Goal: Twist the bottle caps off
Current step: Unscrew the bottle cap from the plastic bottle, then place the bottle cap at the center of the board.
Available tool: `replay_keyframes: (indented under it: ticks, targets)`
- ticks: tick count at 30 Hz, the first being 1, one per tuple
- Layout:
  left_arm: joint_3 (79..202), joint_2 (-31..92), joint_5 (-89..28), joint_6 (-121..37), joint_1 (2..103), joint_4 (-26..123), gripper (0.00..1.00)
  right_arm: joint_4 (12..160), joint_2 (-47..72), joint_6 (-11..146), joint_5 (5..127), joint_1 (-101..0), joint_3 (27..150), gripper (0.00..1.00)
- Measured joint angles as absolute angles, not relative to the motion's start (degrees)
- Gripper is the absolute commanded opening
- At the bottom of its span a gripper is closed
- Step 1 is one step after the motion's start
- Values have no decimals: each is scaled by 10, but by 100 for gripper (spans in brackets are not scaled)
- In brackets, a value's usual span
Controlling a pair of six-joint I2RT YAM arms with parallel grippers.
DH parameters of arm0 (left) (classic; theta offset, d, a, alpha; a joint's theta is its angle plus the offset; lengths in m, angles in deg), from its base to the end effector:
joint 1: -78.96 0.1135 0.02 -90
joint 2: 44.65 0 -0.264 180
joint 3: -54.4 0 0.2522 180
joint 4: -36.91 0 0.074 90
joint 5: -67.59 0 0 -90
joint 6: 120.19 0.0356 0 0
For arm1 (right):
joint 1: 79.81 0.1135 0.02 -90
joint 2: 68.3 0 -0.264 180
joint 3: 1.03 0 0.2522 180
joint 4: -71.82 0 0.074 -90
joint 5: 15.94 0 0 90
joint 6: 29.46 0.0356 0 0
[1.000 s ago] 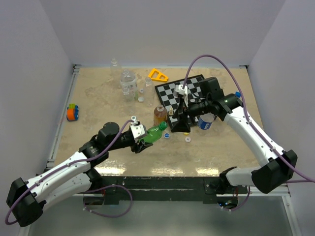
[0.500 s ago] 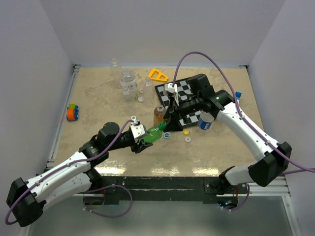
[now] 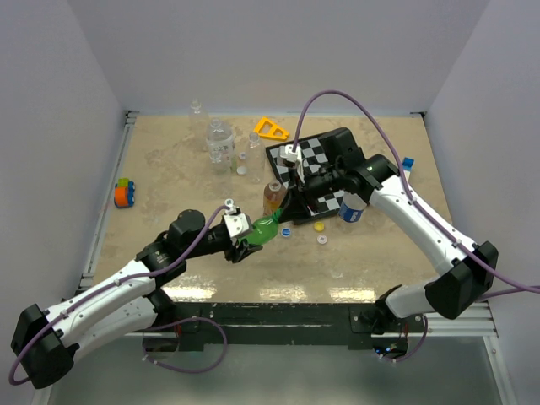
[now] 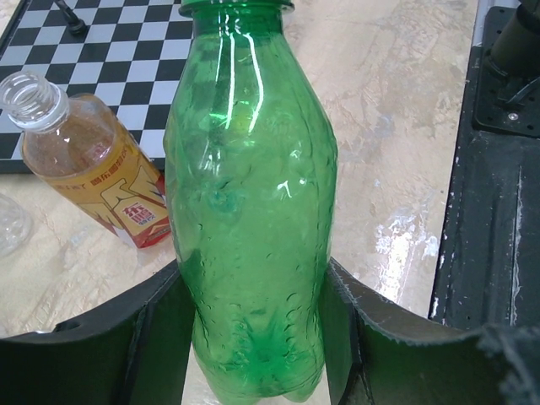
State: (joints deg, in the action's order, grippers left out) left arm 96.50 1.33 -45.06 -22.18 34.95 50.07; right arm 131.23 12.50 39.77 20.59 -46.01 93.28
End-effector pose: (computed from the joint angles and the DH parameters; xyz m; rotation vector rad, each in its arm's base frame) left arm 0.1274 -0.1421 0.2550 1.0872 1.5859 -0.7969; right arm 0.2245 0.1847 0.3647 -1.4157 1.7598 1.2092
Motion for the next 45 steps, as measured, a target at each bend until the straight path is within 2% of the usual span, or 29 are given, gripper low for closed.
replay_keyframes:
  ticks: [4,10,19,29,37,45]
  targets:
    - [964,13,-450,-222,350,501,0,1317,125,371,207,-459,933,0]
    - [962,12,-453,-221,349,500,0,1351,118,253,219,-454,941,0]
    - [955,3,-464,-220,348,499,0,1456,74,-122,267,-455,956,0]
    - [954,4,-475,-215,348,499,0,1465,104,-302,296,-445,989,0]
    - [958,13,-578,-160,349,530,0,1470,61,-434,337,-429,954,0]
    - [1005,72,-672,-110,349,594,0,1474,5,-511,388,-412,928,0]
